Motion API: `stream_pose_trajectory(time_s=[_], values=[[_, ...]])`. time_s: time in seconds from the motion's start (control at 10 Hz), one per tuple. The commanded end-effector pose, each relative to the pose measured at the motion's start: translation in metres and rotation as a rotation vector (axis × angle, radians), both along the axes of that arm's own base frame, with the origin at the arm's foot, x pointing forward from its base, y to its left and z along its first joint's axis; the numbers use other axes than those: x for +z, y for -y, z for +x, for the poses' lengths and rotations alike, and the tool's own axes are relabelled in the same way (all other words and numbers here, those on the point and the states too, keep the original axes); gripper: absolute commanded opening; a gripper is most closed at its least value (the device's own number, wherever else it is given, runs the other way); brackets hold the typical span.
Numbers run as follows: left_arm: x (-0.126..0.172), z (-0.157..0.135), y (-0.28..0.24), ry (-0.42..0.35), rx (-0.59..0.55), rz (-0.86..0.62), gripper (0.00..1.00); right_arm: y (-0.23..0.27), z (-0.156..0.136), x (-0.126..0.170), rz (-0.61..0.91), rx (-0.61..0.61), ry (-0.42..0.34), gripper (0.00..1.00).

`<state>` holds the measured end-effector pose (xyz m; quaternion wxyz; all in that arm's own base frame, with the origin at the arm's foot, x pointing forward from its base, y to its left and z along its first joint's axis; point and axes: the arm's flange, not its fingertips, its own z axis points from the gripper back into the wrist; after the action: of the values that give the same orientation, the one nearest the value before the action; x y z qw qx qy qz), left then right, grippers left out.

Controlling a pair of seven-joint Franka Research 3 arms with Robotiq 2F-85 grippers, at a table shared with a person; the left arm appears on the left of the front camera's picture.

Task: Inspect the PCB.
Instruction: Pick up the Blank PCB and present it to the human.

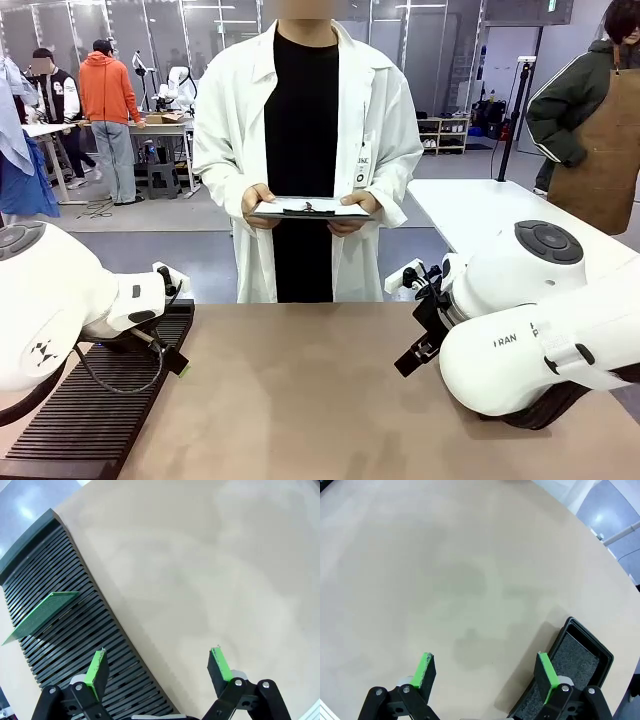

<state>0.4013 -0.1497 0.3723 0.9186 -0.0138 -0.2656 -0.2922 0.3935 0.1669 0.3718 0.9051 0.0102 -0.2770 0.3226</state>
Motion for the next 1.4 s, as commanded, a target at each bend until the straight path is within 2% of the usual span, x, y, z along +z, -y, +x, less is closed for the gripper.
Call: stream_pose_trajectory(time_s=[0.0, 0.2, 0.4, 0.6, 0.7, 0.9, 1.0, 1.2, 1.3], values=[[0.0, 0.0, 0.0, 0.0, 0.0, 0.0, 1.0, 0.0, 0.0, 0.0, 0.001, -0.001, -0.001, 1.0], [0.0, 0.0, 0.0, 0.0, 0.0, 0.0, 1.0, 0.0, 0.0, 0.0, 0.0, 0.0, 0.0, 1.0], [0.025, -0.007, -0.01, -0.097, -0.082, -0.028, 1.0, -0.003, -0.012, 0.037, 0.1, -0.011, -0.071, 1.0], [0.047, -0.009, -0.03, -0.17, -0.086, -0.083, 1.0, 0.001, -0.017, 0.068, 0.166, 0.01, -0.16, 1.0], [0.057, -0.008, -0.041, -0.223, -0.092, -0.154, 1.0, 0.009, -0.018, 0.081, 0.216, 0.014, -0.189, 1.0], [0.072, -0.009, -0.08, -0.323, -0.118, -0.352, 1.0, 0.046, -0.027, 0.099, 0.462, 0.067, -0.343, 1.0], [0.076, -0.013, -0.103, -0.347, -0.113, -0.469, 1.0, 0.069, -0.034, 0.1, 0.552, 0.084, -0.379, 1.0], [0.075, -0.031, -0.157, -0.353, -0.157, -0.763, 1.0, 0.123, -0.056, 0.095, 0.785, 0.133, -0.42, 1.0], [0.069, -0.046, -0.194, -0.375, -0.133, -0.875, 1.0, 0.158, -0.073, 0.09, 0.909, 0.142, -0.415, 1.0]])
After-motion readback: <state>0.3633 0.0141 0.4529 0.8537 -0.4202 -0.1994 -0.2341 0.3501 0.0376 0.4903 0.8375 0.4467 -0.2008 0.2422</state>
